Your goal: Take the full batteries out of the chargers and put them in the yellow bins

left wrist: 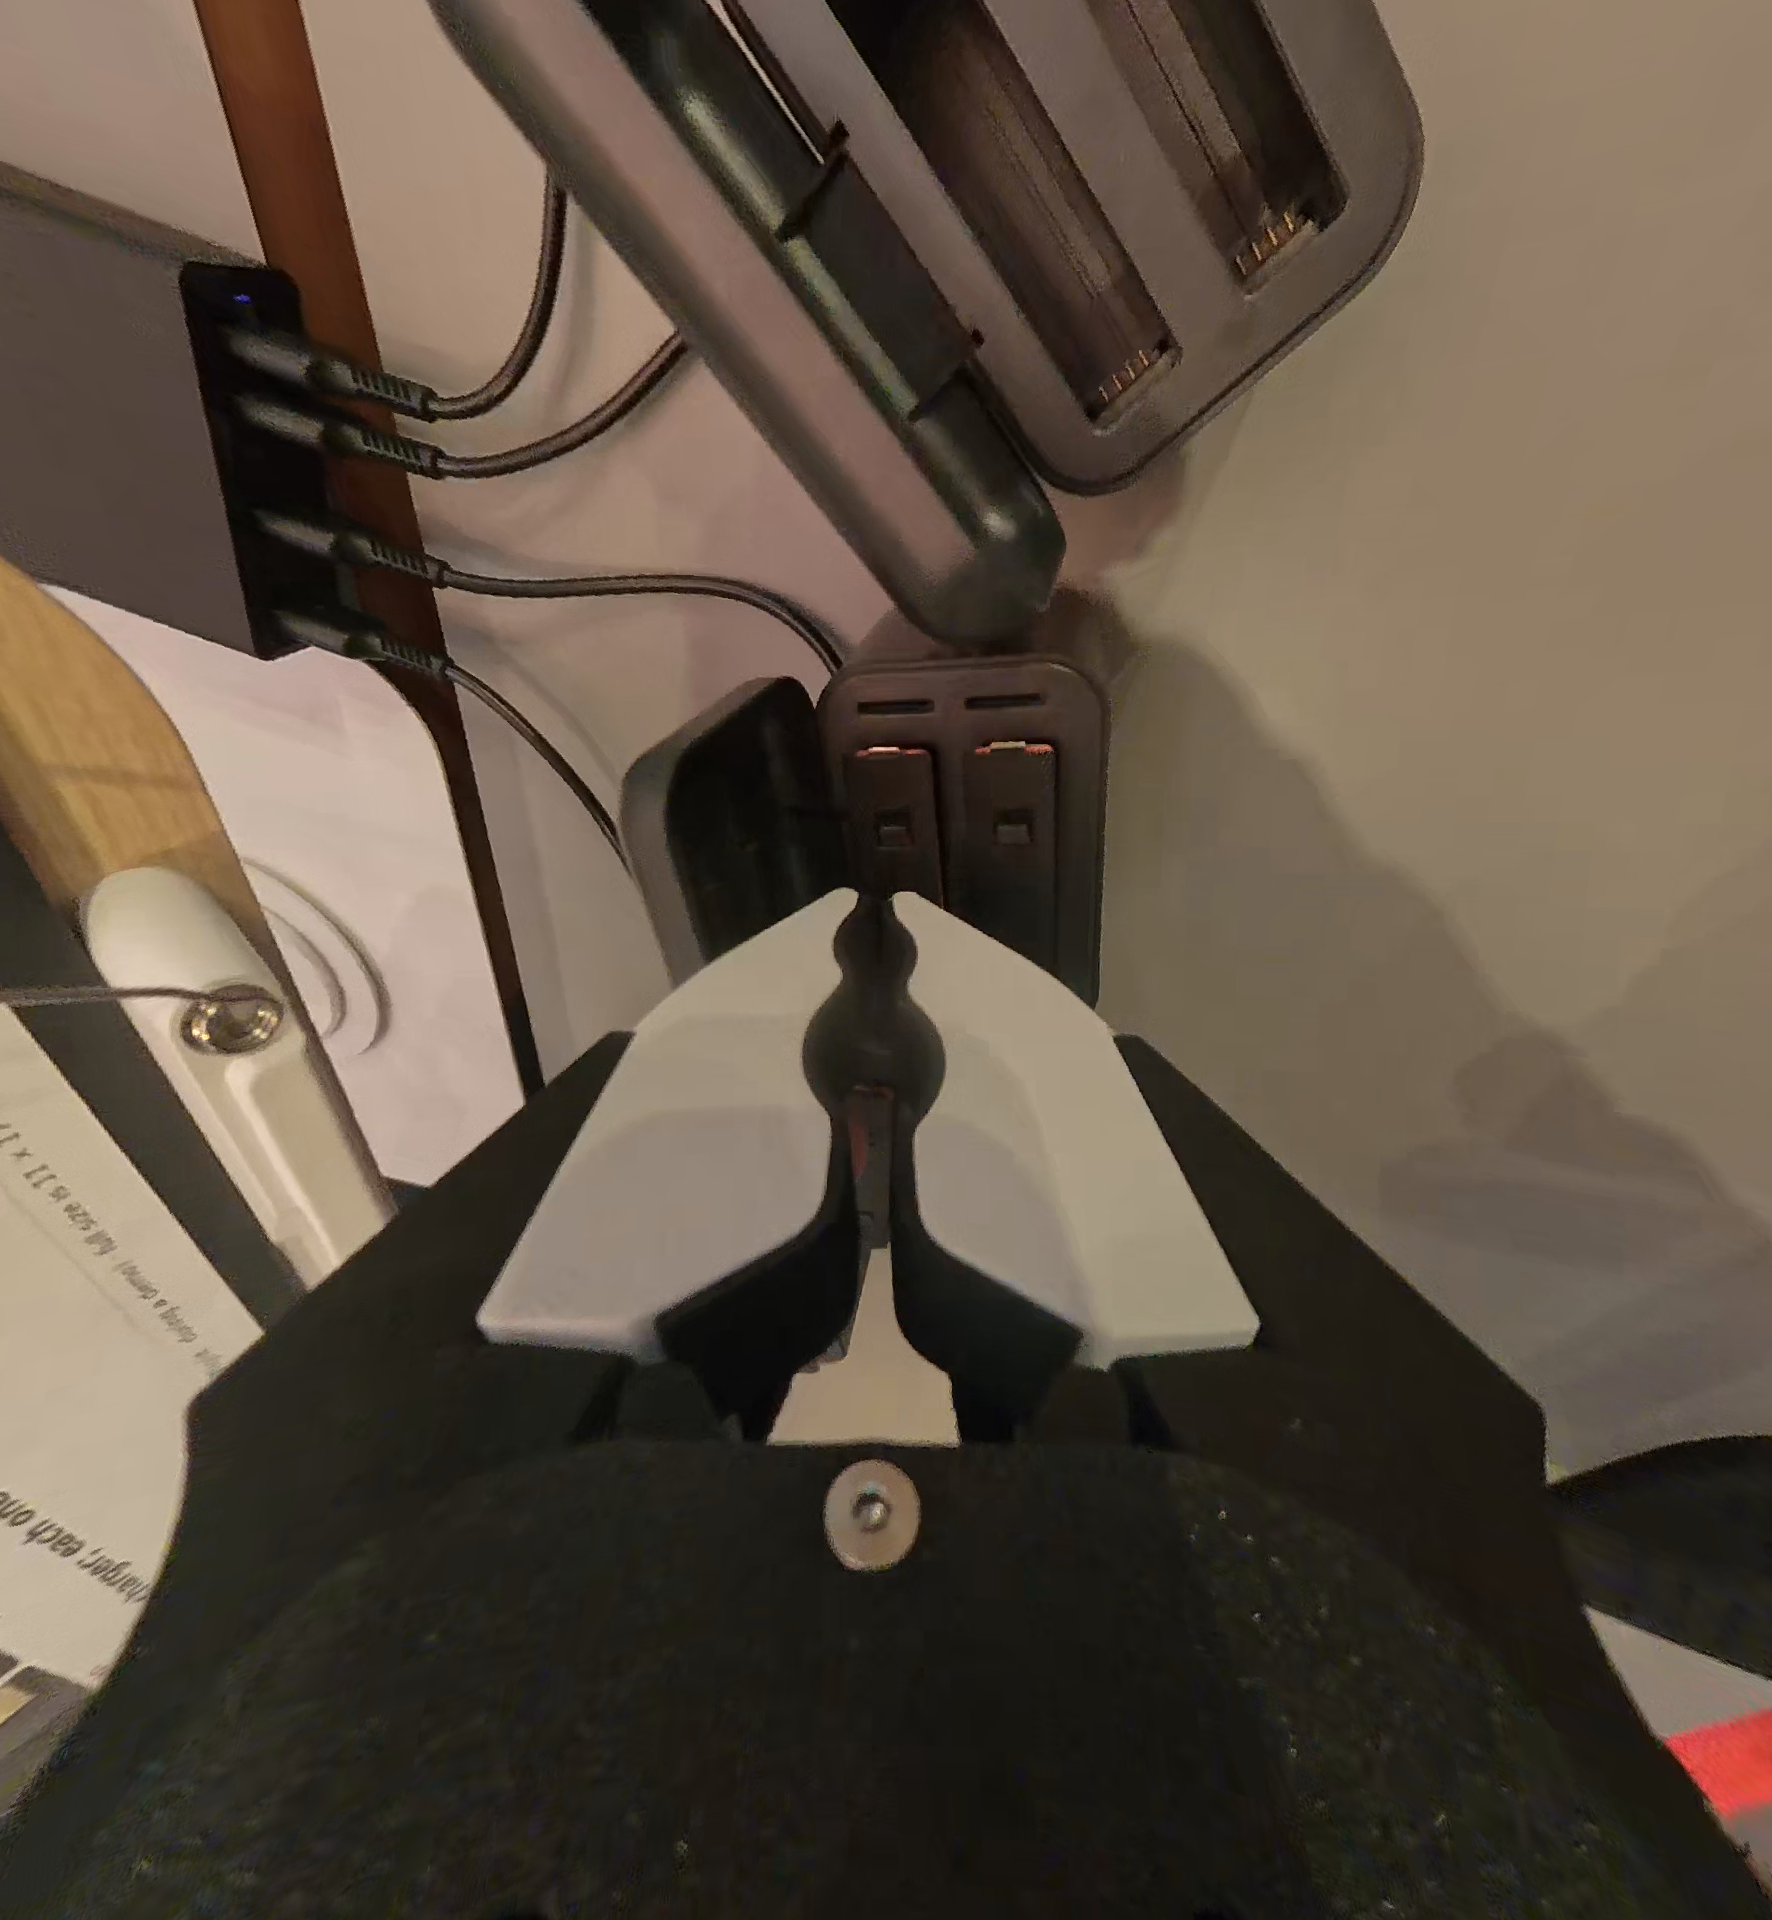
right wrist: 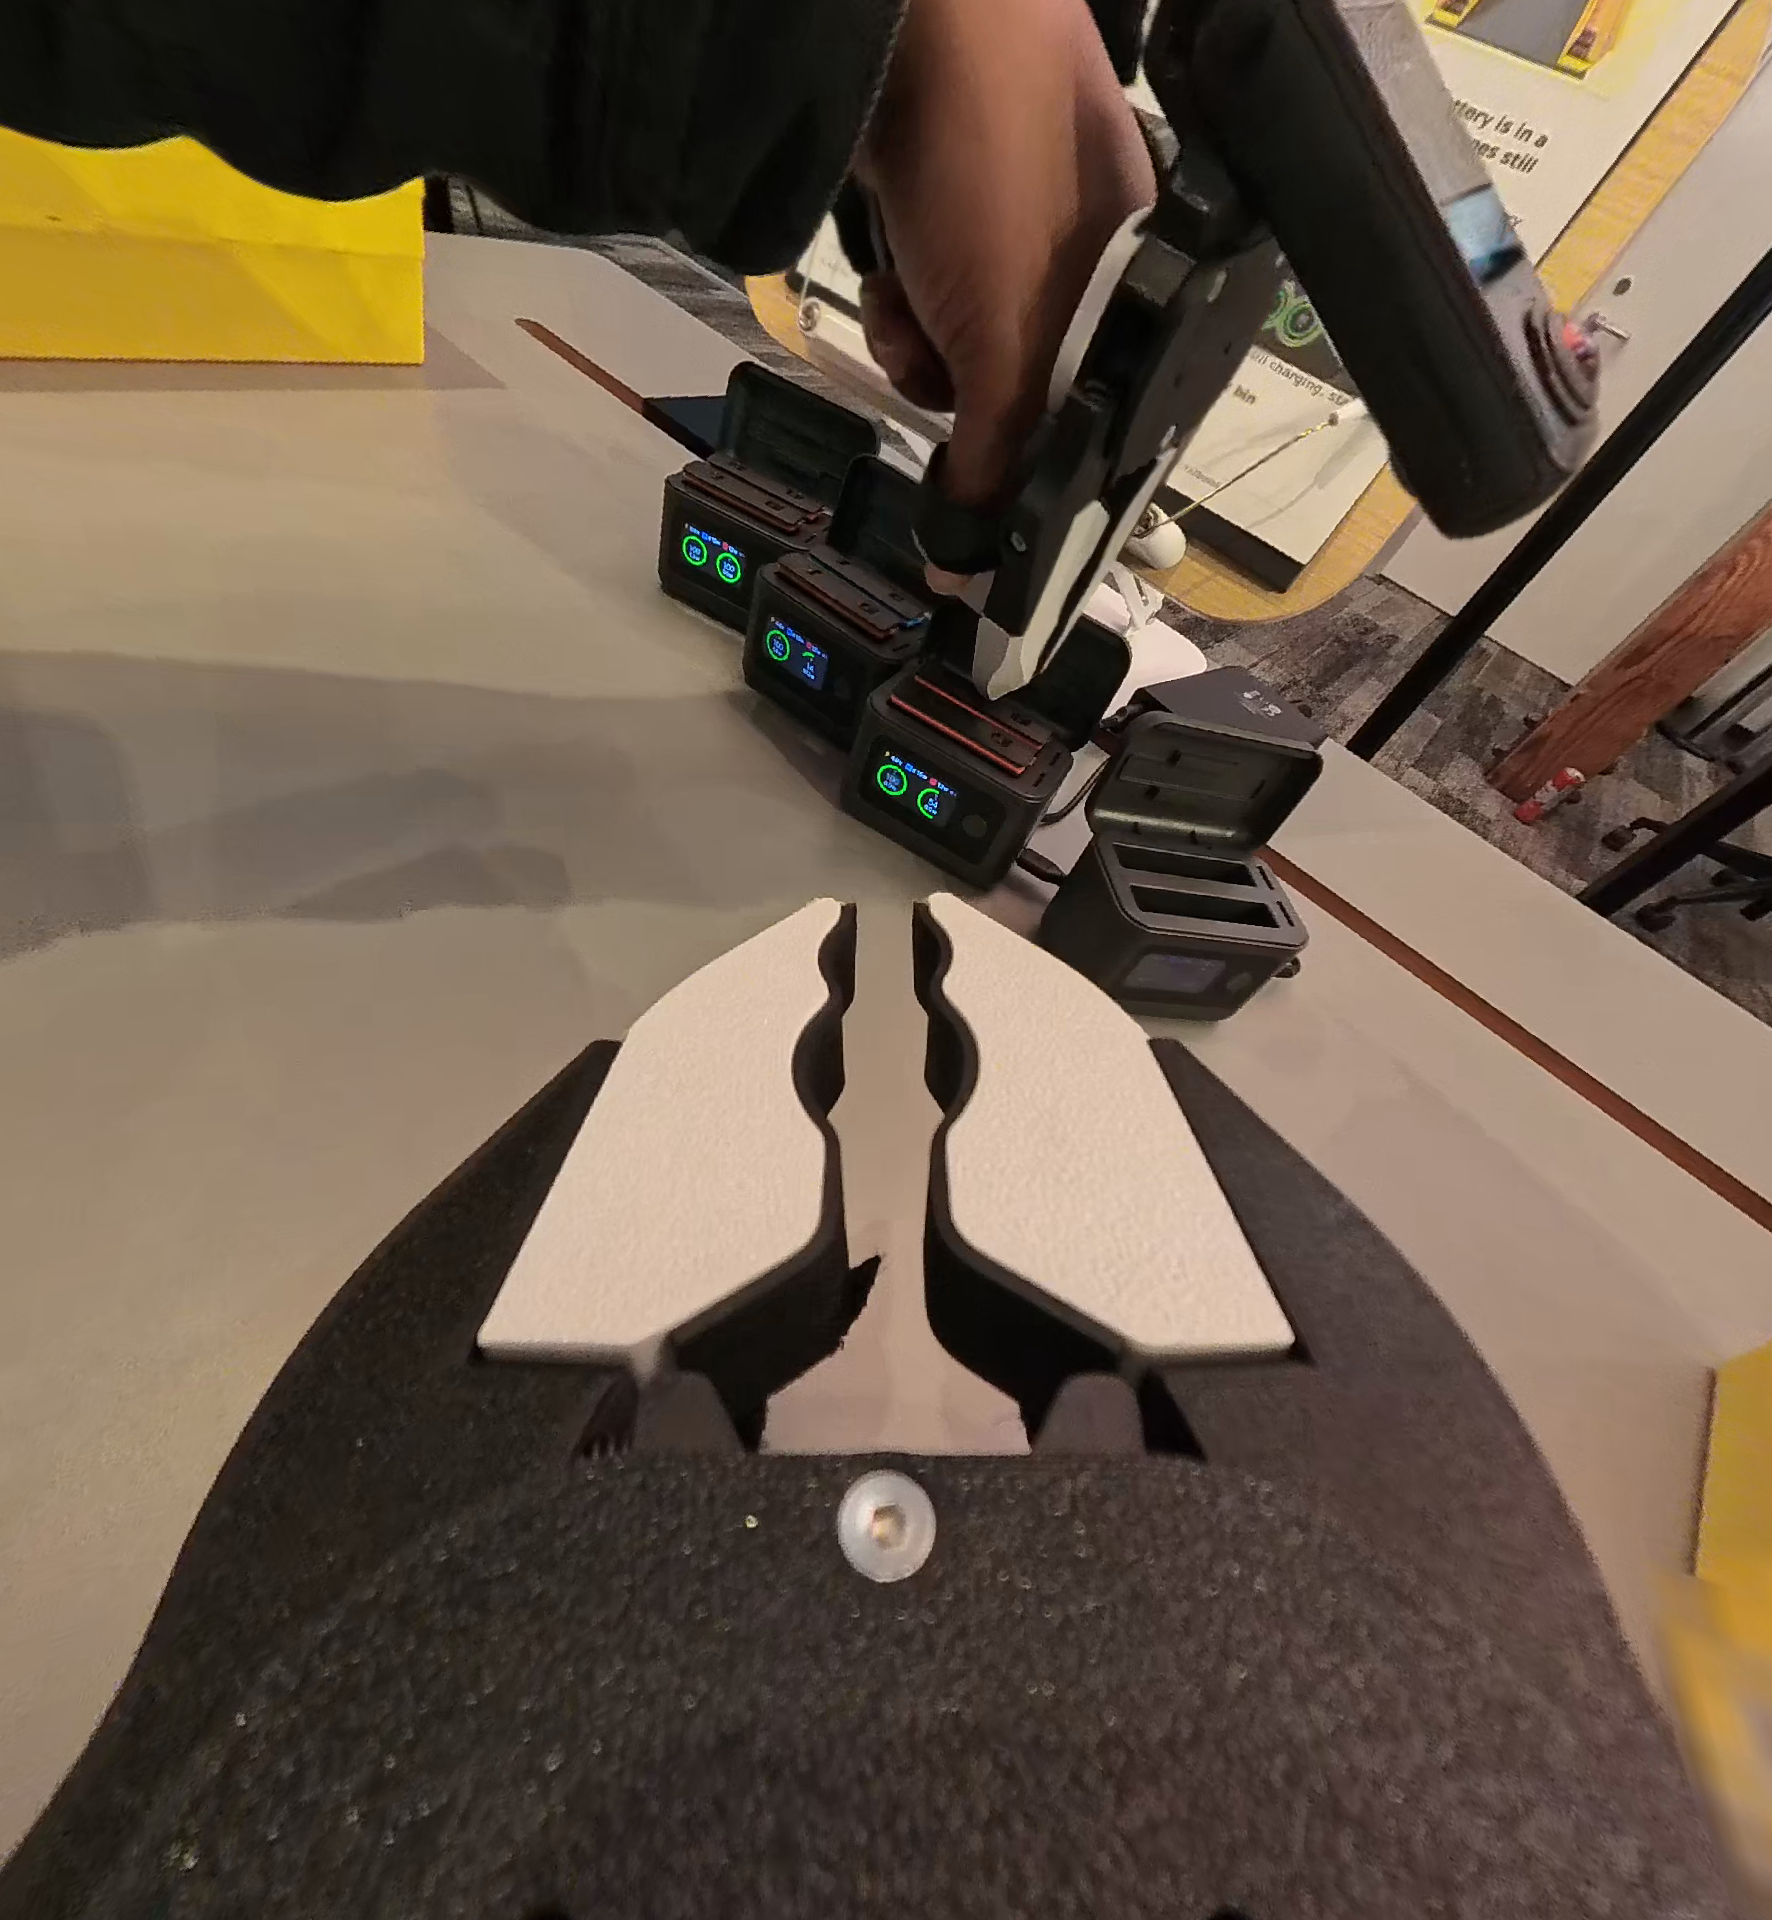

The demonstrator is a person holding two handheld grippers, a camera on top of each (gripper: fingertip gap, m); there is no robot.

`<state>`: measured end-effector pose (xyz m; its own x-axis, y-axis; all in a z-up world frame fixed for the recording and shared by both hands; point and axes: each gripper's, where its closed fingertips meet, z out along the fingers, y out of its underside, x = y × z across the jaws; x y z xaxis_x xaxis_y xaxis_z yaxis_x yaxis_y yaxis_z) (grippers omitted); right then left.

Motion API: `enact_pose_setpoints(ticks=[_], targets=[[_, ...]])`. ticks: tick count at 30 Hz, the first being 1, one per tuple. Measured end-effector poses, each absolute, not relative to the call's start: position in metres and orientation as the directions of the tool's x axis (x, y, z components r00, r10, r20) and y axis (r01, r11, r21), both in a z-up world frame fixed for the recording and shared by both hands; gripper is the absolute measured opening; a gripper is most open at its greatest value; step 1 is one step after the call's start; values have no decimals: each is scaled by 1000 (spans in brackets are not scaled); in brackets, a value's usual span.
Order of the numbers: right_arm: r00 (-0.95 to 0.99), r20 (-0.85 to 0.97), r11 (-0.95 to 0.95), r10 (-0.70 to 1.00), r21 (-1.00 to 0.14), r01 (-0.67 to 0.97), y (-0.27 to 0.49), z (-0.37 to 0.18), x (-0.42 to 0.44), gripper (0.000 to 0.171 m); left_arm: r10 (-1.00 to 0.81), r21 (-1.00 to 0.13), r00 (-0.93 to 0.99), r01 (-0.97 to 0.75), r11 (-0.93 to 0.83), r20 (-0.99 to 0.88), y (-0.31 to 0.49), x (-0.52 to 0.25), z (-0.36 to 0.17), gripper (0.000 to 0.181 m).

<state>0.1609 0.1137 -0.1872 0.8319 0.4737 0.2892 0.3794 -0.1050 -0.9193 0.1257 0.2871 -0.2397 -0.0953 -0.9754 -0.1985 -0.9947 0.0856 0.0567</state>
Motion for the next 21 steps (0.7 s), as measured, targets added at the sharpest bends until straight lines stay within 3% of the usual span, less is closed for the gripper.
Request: enact_pose_setpoints(ticks=[6, 9, 15, 18, 21], targets=[[833, 293, -105, 469, -918, 382, 114, -187, 162, 10, -958, 101, -155, -986, 135, -240, 288, 125, -239, 0], [836, 291, -100, 465, -921, 377, 113, -185, 164, 10, -950, 3, -158, -987, 163, -268, 280, 120, -228, 0], [833, 294, -95, 468, -921, 378, 112, -184, 164, 10, -884, -372, -128, -873, 316, -450, 245, 80, -129, 0], [834, 296, -92, 465, -921, 378, 112, -183, 164, 10, -854, -457, -76, -819, 349, -515, 225, 20, -95, 0], [833, 296, -97, 468, -919, 381, 113, -185, 163, 10, -834, -441, -27, -839, 319, -551, 214, -64, -88, 0]])
